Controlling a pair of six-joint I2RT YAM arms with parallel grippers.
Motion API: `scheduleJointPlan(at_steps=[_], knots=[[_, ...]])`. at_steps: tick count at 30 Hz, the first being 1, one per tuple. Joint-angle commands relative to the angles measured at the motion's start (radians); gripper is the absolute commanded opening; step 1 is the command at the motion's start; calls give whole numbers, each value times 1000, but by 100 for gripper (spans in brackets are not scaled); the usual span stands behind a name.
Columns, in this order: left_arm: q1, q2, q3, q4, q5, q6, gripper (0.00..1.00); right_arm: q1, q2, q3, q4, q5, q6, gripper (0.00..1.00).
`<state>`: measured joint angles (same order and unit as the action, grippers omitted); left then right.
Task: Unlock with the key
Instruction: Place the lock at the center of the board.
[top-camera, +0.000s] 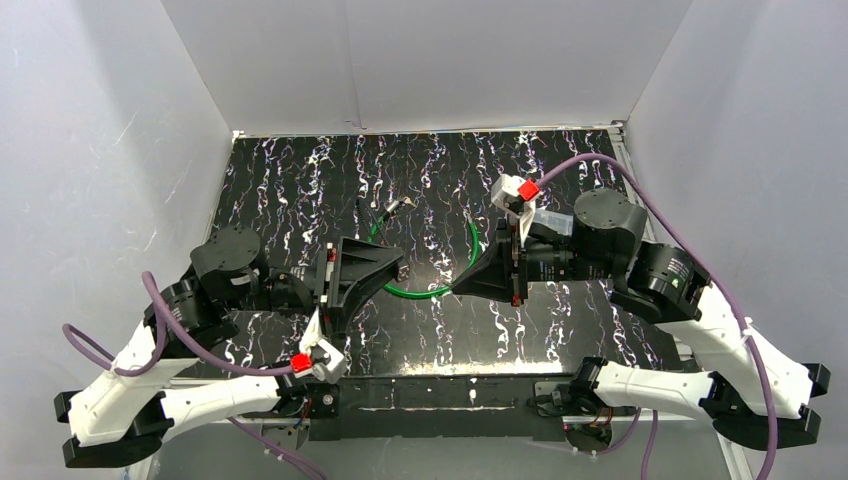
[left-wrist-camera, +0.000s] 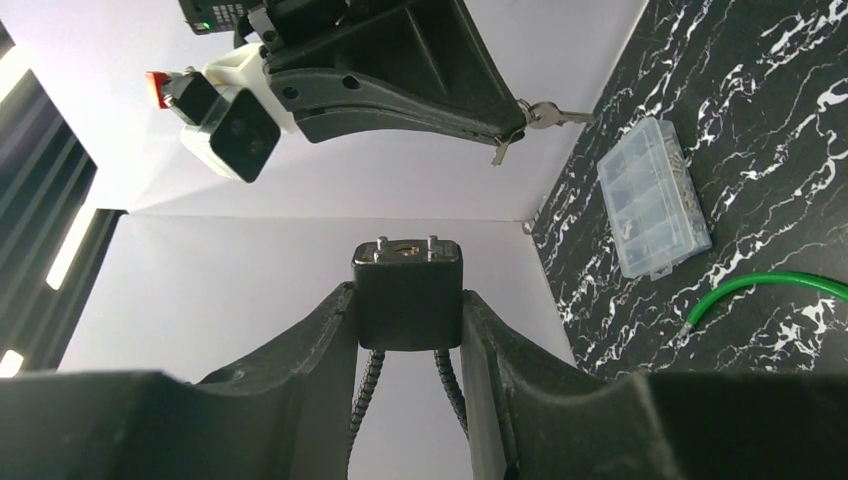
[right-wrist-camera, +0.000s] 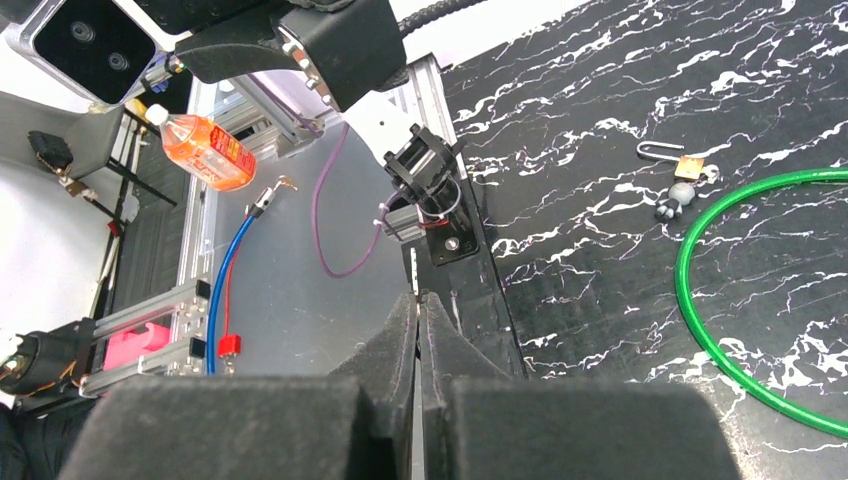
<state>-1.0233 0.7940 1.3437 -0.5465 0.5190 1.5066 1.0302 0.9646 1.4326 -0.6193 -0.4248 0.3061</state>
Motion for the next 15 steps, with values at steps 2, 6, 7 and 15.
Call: scheduleJointPlan(at_steps=[2,6,7,15], knots=[[0,-10,45,52,50,-10,0,8,-21,31,97,3,-2,1],[0,-8,46,59,74,25,0,7,-28,24,117,7,14,1],[-1,-8,46,63,81,28,0,7,-29,22,122,6,18,1],[0,-18,29,74,139,174,0,7,-35,-5,169,7,45,1]])
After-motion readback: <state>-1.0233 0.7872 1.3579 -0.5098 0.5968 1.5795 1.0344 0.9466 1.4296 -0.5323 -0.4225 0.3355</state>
